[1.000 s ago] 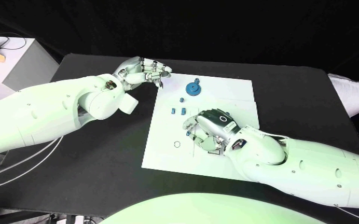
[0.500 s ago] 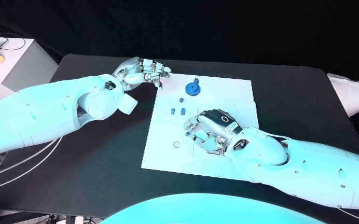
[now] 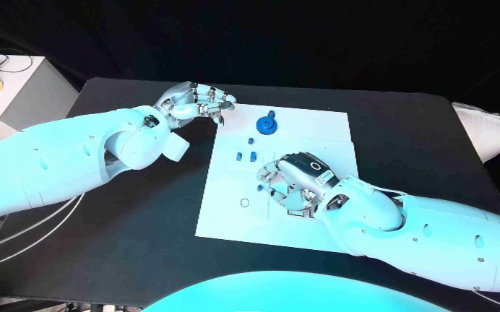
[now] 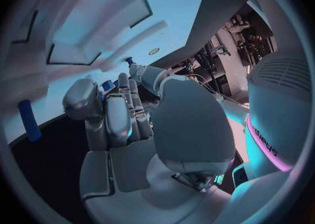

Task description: Assemble the parts on the task board

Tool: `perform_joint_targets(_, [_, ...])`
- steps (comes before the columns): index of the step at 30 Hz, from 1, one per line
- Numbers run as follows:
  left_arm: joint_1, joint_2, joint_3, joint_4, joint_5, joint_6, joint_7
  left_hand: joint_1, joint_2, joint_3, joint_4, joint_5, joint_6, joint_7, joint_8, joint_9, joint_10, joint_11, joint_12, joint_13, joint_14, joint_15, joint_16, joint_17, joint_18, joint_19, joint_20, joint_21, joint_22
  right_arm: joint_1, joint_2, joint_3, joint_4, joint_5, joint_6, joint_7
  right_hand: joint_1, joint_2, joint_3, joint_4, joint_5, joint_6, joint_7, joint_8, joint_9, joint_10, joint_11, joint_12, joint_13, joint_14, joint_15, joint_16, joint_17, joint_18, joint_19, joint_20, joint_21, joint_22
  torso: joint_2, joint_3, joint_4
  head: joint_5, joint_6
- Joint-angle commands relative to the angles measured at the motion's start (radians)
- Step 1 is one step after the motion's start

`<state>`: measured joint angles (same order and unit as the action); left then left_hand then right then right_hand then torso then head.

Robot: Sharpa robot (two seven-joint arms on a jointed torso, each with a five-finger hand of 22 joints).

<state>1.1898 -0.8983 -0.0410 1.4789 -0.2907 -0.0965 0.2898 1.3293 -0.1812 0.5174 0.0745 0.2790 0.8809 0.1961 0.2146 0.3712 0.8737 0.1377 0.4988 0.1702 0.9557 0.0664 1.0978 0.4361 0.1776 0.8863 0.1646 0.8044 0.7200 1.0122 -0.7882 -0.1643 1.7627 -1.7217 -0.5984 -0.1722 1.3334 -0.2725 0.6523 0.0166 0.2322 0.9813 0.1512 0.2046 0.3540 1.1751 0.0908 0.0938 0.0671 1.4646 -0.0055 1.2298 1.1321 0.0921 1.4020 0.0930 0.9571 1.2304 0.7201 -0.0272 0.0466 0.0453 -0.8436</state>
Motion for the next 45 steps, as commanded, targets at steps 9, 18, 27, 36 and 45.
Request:
perform_joint_targets(9, [-0.001,0.004,0.0,-0.001,0.006,0.012,0.009,0.01,0.002,-0.004,0.002,0.002,-0.005,-0.001,0.005,0.002,-0.005,0.001,0.005,-0.001,-0.007,0.003,-0.007,-0.001,0.006,0.006,0.0,-0.004,-0.001,0.116,-0.095,0.005,-0.002,0.233,0.107,0.043,-0.019,-0.008,-0.024,0.011,-0.001,0.005,0.002,-0.007,0.004,0.0,-0.003,0.003,0.001,0.025,0.005,0.038,0.04,0.01,0.018,0.001,0.052,0.031,-0.002,-0.0023,-0.0014,-0.027,0.023])
perform_joint_targets(18, [-0.004,0.009,0.0,-0.004,0.007,0.012,0.013,0.01,0.002,-0.004,0.002,0.002,-0.005,-0.001,0.005,0.002,-0.005,0.001,0.005,-0.001,-0.007,0.003,-0.007,-0.001,0.006,0.006,0.0,-0.004,-0.001,0.198,-0.176,0.007,-0.03,0.271,0.273,0.085,-0.03,-0.008,-0.165,0.031,0.001,-0.018,-0.002,-0.028,0.002,-0.067,-0.001,0.002,0.002,0.011,0.01,0.036,0.021,0.015,0.007,0.007,0.013,0.013,0.0,-0.0007,-0.0007,-0.047,0.039])
perform_joint_targets(27, [-0.007,0.01,0.0,-0.005,0.008,0.013,0.013,0.01,0.002,-0.004,0.002,0.002,-0.005,-0.001,0.005,0.002,-0.005,0.001,0.005,-0.001,-0.007,0.003,-0.007,-0.001,0.006,0.006,0.0,-0.004,-0.001,0.204,-0.209,0.006,-0.023,0.126,0.351,0.055,0.115,0.059,-0.543,0.168,0.015,-0.046,-0.025,-0.066,-0.012,-0.151,0.003,0.075,0.005,-0.01,0.014,0.031,-0.023,0.022,-0.001,0.011,-0.047,-0.011,0.0,-0.0001,0.0003,-0.061,0.04])
perform_joint_targets(36, [-0.009,0.012,0.0,-0.006,0.008,0.015,0.014,0.011,0.001,-0.006,0.003,0.002,-0.006,-0.001,0.005,0.002,-0.005,0.0,0.006,-0.002,-0.007,0.003,-0.007,-0.002,0.006,0.007,0.0,-0.006,-0.003,0.188,-0.208,0.004,-0.02,0.054,0.341,0.015,0.19,0.071,-0.639,0.274,0.005,-0.046,-0.02,-0.072,-0.013,-0.166,0.001,0.12,0.005,-0.01,0.012,0.041,-0.027,0.021,0.005,0.011,-0.05,-0.008,0.001,0.0004,0.0011,-0.061,0.039])
perform_joint_targets(45, [-0.01,0.01,0.0,-0.007,0.008,0.015,0.013,0.011,0.001,-0.006,0.003,0.002,-0.006,-0.001,0.005,0.002,-0.005,0.0,0.006,-0.002,-0.007,0.003,-0.007,-0.002,0.006,0.007,0.0,-0.006,-0.003,0.178,-0.195,0.004,-0.023,0.04,0.312,0.001,0.236,0.112,-0.581,0.274,-0.019,0.005,-0.013,-0.057,-0.01,-0.108,-0.012,0.159,0.005,0.011,-0.001,0.067,0.0,0.012,0.032,-0.001,0.005,0.023,0.001,-0.0009,0.0004,-0.061,0.035])
